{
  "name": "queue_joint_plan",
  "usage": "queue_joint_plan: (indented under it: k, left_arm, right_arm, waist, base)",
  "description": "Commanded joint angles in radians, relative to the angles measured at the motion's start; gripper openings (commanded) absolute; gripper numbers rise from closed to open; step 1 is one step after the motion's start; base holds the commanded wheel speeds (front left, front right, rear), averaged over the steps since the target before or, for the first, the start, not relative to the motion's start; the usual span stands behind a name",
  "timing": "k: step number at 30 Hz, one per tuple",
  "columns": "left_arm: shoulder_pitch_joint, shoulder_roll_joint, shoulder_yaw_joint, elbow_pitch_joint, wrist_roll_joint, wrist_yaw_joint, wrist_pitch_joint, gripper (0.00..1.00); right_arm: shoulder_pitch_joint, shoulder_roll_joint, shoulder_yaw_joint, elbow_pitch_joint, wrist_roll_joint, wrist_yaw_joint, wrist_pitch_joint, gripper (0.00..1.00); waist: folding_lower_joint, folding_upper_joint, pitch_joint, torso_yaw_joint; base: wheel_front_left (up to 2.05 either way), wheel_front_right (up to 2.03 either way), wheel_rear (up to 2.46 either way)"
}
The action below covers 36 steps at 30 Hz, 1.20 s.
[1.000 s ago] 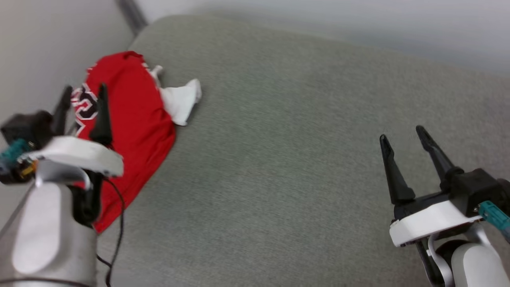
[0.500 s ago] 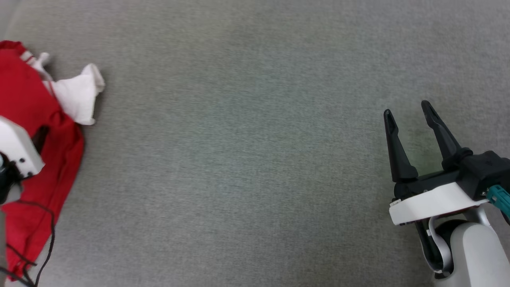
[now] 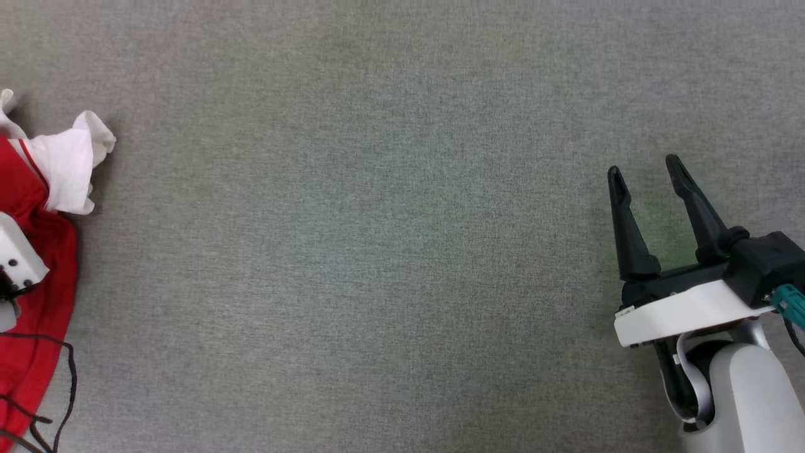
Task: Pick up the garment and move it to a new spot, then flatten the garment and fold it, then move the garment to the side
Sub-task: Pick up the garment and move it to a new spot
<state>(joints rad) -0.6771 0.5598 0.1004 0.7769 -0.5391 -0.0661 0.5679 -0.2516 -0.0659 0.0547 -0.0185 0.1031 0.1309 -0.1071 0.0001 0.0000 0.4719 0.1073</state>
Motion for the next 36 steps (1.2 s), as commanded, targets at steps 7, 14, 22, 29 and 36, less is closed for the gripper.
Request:
queue_joint_plan:
  k: [7,14,22,29,36]
  left_arm:
    - [-0.031,0.007,-0.026,-0.042,0.073,0.023,-0.231,0.00]
    - [-0.066,-0.001,-0.055,-0.099,0.142,0.032,-0.487,0.00]
    - [-0.068,-0.070,-0.114,-0.210,0.178,0.028,-0.642,0.00]
    - [0.008,-0.186,-0.178,-0.398,0.169,0.029,-0.692,0.00]
    - [0.147,-0.322,-0.278,-0.619,0.150,0.033,-0.698,0.00]
  right_arm:
    - [0.030,0.007,-0.012,0.026,0.017,0.000,-0.017,1.00]
    - [0.089,0.014,-0.026,0.043,0.032,0.000,-0.021,1.00]
    - [0.151,0.016,-0.040,0.023,0.010,0.000,-0.004,1.00]
    - [0.187,0.016,-0.046,-0.019,0.019,0.000,0.026,1.00]
    - [0.201,0.016,-0.047,-0.056,0.026,0.000,0.046,1.00]
  waist:
    - [-0.0001,0.0000,-0.141,0.028]
    - [-0.0001,0.0000,-0.290,0.035]
    - [-0.0001,0.0000,-0.416,-0.015]
    - [-0.0001,0.0000,-0.450,-0.104]
    - [-0.0001,0.0000,-0.421,-0.202]
  base:
    - [0.00,0.00,0.00]
    - [0.00,0.00,0.00]
    - [0.00,0.00,0.00]
    - [0.00,0.00,0.00]
    - [0.00,0.00,0.00]
